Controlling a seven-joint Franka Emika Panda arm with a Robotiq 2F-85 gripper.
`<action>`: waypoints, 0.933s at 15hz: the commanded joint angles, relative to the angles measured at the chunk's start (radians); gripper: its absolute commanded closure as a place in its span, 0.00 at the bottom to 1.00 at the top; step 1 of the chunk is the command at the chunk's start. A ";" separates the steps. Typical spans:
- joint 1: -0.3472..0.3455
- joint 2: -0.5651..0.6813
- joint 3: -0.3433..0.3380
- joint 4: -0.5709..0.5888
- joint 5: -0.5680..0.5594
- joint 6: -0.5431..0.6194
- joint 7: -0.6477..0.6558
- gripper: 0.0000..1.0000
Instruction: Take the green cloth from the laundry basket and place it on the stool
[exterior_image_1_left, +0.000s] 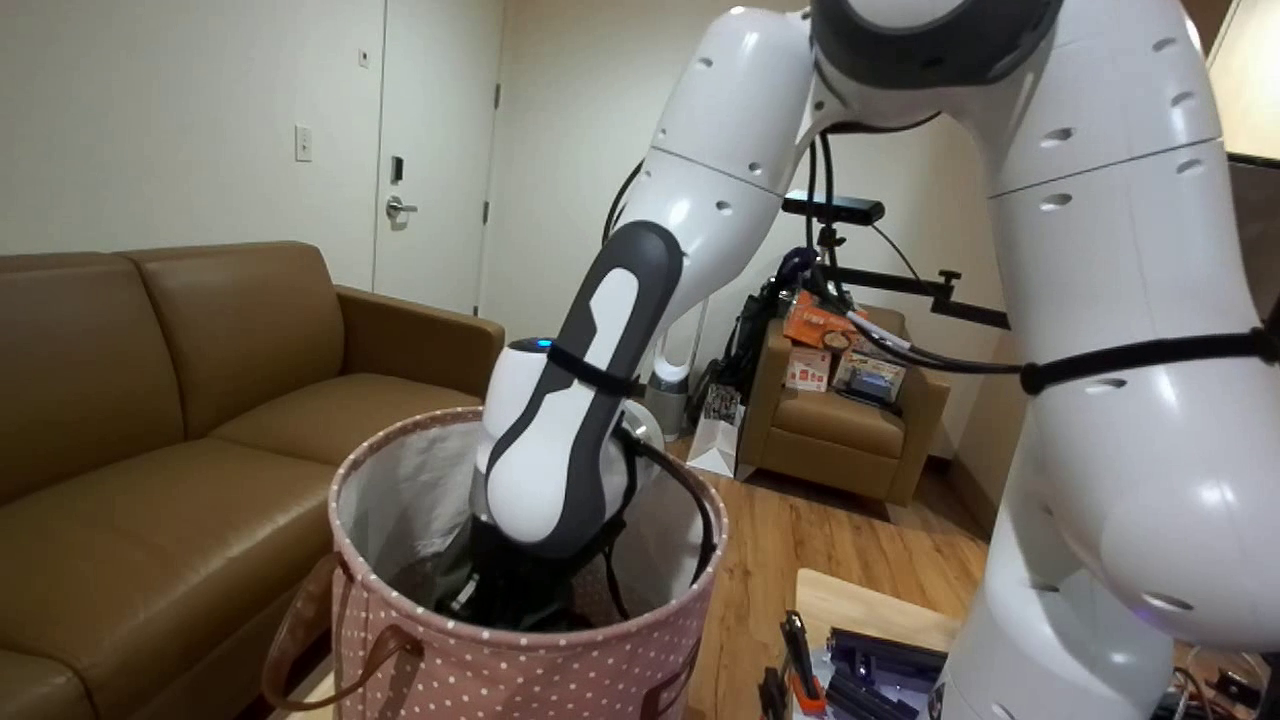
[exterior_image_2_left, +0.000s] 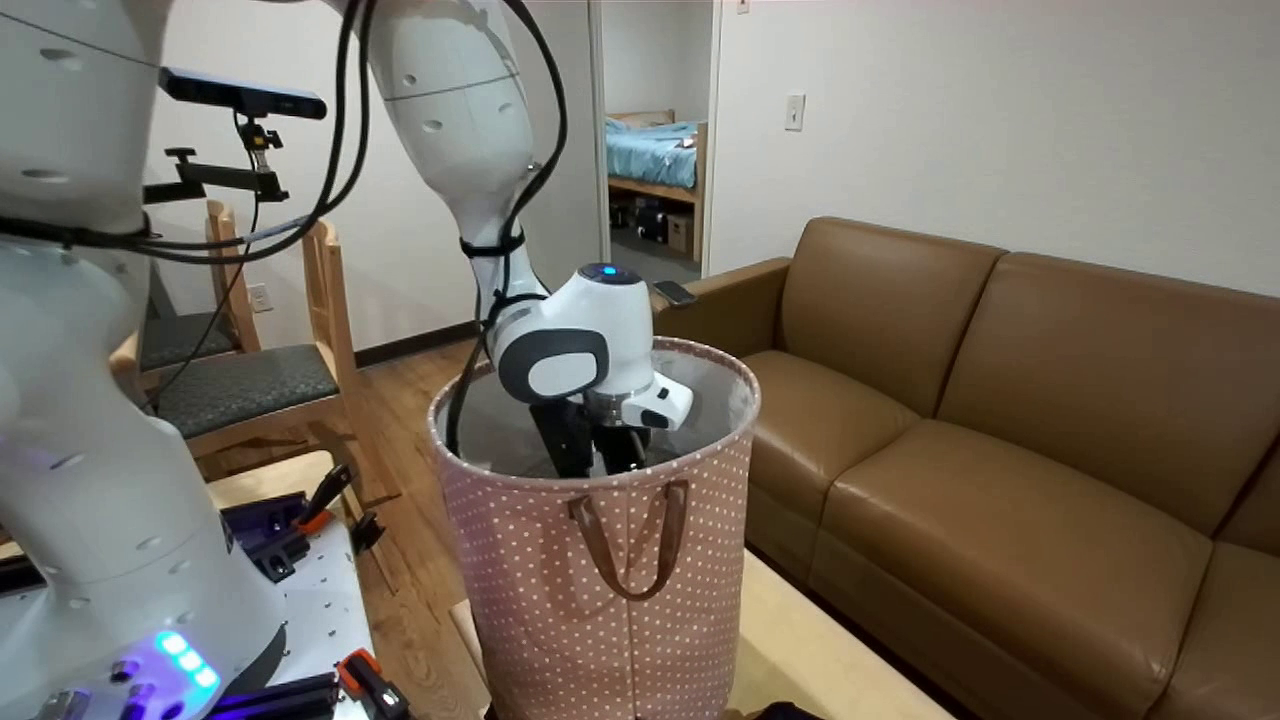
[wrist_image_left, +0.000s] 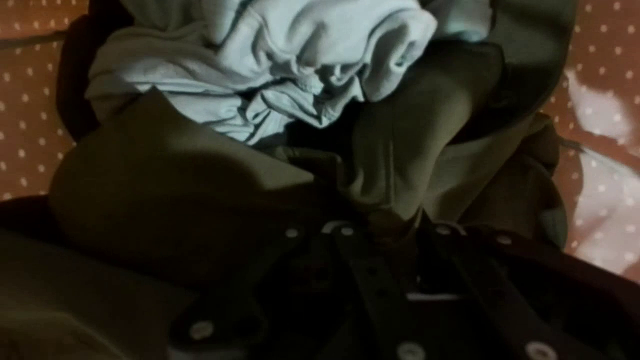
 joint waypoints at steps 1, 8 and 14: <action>-0.035 -0.147 0.017 -0.109 0.033 0.060 -0.021 0.97; -0.112 -0.387 0.064 -0.247 0.063 0.120 -0.032 0.97; -0.105 -0.609 0.040 -0.324 0.092 0.096 -0.036 0.97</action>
